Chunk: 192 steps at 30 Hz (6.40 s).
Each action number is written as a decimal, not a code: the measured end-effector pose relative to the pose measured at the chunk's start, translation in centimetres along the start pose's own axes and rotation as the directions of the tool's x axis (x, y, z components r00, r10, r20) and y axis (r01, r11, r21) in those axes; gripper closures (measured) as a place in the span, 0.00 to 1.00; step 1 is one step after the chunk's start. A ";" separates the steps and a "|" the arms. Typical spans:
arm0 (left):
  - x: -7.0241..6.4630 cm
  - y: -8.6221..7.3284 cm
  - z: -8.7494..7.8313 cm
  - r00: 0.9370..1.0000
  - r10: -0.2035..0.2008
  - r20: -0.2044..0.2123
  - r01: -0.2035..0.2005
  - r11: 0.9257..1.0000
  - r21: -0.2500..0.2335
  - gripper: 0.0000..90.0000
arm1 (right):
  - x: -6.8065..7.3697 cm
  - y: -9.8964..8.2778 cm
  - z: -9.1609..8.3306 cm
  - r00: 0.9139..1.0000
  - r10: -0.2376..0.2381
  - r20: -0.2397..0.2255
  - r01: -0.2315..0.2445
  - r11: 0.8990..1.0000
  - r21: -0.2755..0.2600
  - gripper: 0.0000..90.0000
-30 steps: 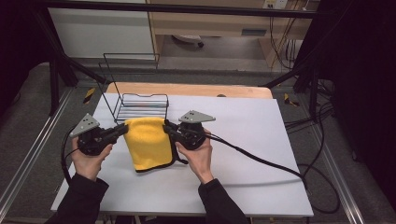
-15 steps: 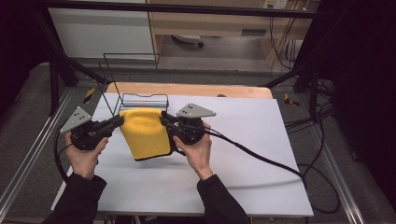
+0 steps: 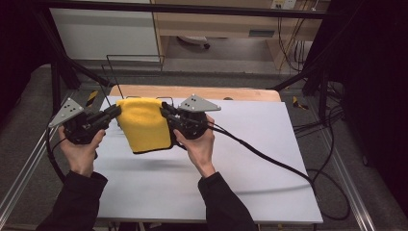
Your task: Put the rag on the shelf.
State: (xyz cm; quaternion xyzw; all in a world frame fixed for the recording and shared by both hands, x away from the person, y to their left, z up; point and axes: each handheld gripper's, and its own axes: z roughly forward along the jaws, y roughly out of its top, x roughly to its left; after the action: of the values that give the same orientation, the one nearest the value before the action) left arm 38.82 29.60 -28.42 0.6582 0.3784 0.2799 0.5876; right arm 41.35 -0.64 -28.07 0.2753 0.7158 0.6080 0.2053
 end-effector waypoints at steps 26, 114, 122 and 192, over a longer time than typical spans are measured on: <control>2.2 5.3 0.3 0.999 0.001 -0.045 -0.007 0.993 -0.118 0.94 | -0.1 5.3 2.1 0.999 -0.041 0.031 0.044 0.993 -0.107 0.89; 9.6 17.7 4.9 0.984 0.018 -0.176 -0.060 0.969 -0.238 0.94 | -4.1 17.8 11.1 0.980 -0.142 0.137 0.171 0.958 -0.231 0.89; 10.4 16.4 5.2 0.984 0.022 -0.175 -0.060 0.976 -0.211 0.94 | -4.4 16.5 12.1 0.982 -0.146 0.121 0.169 0.963 -0.208 0.89; 7.9 7.3 1.7 0.995 0.099 -0.025 -0.100 0.994 -0.037 0.92 | -1.4 9.1 8.5 0.982 -0.188 -0.002 0.188 0.981 0.055 0.87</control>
State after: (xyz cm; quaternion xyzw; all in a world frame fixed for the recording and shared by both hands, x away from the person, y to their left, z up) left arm 45.86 35.05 -22.14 0.6616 0.3466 0.3235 0.5809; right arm 49.09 5.84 -20.65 0.2130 0.7546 0.5656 0.2555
